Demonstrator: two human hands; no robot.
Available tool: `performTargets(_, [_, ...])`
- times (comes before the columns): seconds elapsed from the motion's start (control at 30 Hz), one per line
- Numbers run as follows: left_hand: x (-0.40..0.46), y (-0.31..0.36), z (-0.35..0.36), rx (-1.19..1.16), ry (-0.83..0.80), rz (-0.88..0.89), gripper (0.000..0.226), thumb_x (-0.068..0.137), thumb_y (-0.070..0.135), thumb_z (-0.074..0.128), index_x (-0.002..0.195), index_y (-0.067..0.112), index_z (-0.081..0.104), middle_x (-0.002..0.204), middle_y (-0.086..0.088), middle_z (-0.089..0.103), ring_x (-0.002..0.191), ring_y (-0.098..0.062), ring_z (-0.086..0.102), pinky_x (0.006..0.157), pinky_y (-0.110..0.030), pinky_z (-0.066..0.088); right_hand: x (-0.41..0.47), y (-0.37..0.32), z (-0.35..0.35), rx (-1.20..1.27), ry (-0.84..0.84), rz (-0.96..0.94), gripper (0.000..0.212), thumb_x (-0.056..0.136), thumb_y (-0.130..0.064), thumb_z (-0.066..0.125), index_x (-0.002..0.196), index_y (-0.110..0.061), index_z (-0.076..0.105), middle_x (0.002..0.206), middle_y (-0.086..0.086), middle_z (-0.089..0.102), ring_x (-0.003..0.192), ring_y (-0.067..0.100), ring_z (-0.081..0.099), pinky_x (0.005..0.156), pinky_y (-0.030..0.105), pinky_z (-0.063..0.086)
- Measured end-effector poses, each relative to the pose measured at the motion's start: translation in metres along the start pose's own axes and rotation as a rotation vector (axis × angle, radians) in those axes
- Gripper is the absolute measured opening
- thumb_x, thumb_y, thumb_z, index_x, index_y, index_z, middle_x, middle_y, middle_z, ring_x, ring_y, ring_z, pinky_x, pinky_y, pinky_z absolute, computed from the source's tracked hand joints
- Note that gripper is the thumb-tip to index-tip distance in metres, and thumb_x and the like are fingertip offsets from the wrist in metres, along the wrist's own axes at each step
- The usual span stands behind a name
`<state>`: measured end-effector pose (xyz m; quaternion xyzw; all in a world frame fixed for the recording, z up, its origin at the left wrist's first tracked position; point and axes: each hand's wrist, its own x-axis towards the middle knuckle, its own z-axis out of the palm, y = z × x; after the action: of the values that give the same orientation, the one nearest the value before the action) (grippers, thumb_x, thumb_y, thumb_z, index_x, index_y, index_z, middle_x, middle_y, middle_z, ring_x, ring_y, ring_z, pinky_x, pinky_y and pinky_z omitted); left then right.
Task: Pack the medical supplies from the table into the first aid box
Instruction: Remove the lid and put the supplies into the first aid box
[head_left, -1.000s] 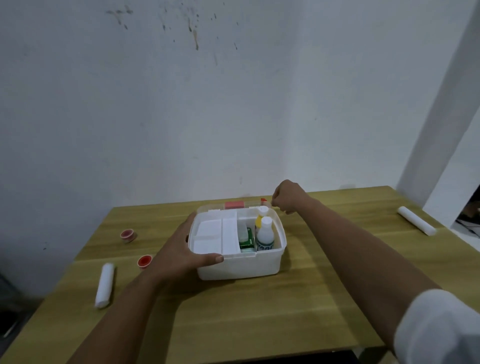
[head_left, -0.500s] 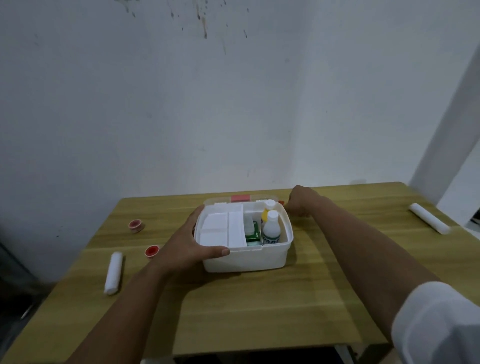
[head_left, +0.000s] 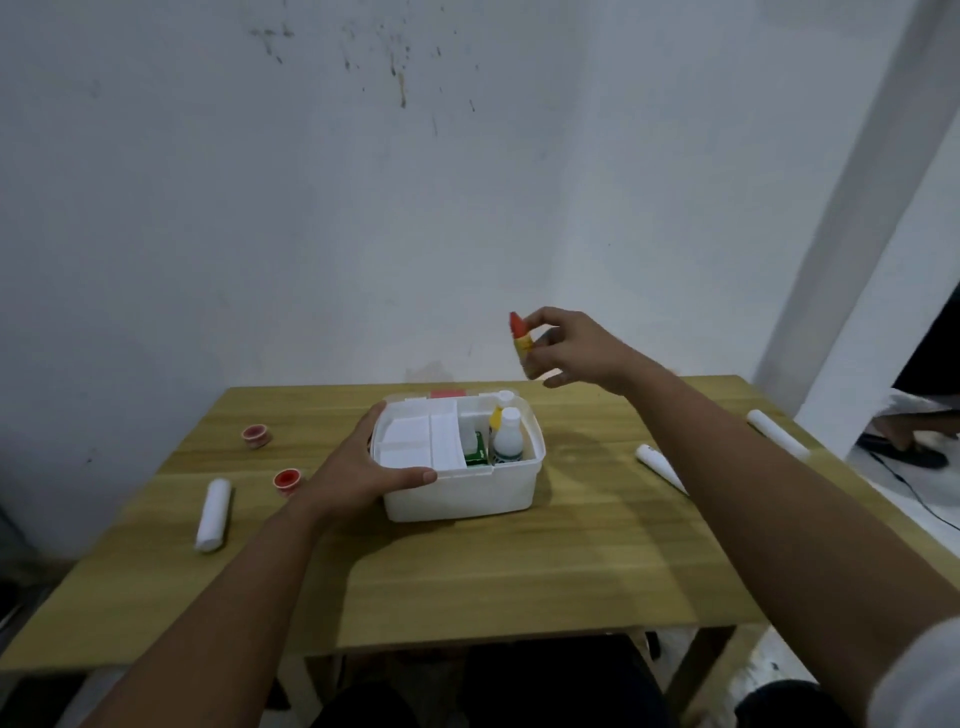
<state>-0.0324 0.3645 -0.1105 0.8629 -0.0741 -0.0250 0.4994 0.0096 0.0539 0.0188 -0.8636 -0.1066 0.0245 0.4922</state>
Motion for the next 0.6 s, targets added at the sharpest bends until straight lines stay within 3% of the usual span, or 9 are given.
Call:
performTargets(0.07, [0.0,0.0,0.0,0.002,-0.001,-0.005,0.141,0.045,0.067,0.089,0.16,0.037,0.013,0.155,0.006,0.039,0.127,-0.014,0.043,0.101,-0.036,0.046,-0.003,-0.006,0.016,-0.082,-0.037,-0.088,0.031,0.086,-0.005,0.075,0.115,-0.011,0.065,0.092,0.01,0.077,0.08,0.015,0.074,0.068,0.028,0.058])
performTargets(0.13, [0.001,0.0,0.0,0.011,-0.003,-0.012,0.142,0.043,0.07,0.088,0.159,0.038,0.013,0.156,0.006,0.038,0.128,-0.015,0.043,0.102,-0.038,0.047,-0.003,-0.008,0.031,-0.141,-0.071,-0.148,0.023,0.085,-0.009,0.078,0.107,-0.01,0.07,0.089,0.006,0.08,0.082,0.015,0.077,0.071,0.023,0.056])
performTargets(0.23, [0.0,0.0,0.0,0.017,-0.006,-0.015,0.142,0.043,0.072,0.087,0.159,0.039,0.012,0.156,0.006,0.037,0.128,-0.015,0.042,0.1,-0.039,0.048,-0.001,-0.006,0.049,-0.313,-0.058,-0.201,0.022,0.082,-0.023,0.082,0.101,-0.013,0.077,0.093,0.001,0.078,0.089,0.017,0.074,0.086,0.036,0.06])
performTargets(0.4, [0.001,-0.002,0.001,-0.009,-0.005,-0.001,0.137,0.048,0.067,0.089,0.159,0.04,0.014,0.153,0.008,0.039,0.131,-0.017,0.043,0.099,-0.036,0.049,0.001,-0.001,0.064,-0.601,-0.121,-0.242,0.031,0.086,-0.029,0.076,0.115,-0.026,0.066,0.09,-0.012,0.065,0.09,0.014,0.064,0.085,0.04,0.055])
performTargets(0.5, [0.001,-0.001,0.003,-0.023,-0.001,0.016,0.13,0.055,0.057,0.091,0.158,0.038,0.015,0.145,0.013,0.041,0.126,-0.013,0.042,0.091,-0.028,0.046,0.004,0.0,0.068,-0.851,-0.153,-0.243,0.023,0.088,-0.035,0.069,0.111,-0.032,0.067,0.095,-0.016,0.065,0.095,0.014,0.061,0.092,0.043,0.046])
performTargets(0.6, [-0.001,0.001,0.002,-0.016,-0.002,0.008,0.141,0.043,0.07,0.087,0.159,0.038,0.014,0.144,0.014,0.04,0.127,-0.013,0.041,0.093,-0.029,0.045,0.005,-0.007,0.069,-1.002,-0.178,-0.243,0.017,0.088,-0.035,0.071,0.104,-0.033,0.072,0.092,-0.017,0.062,0.095,0.014,0.058,0.087,0.042,0.033])
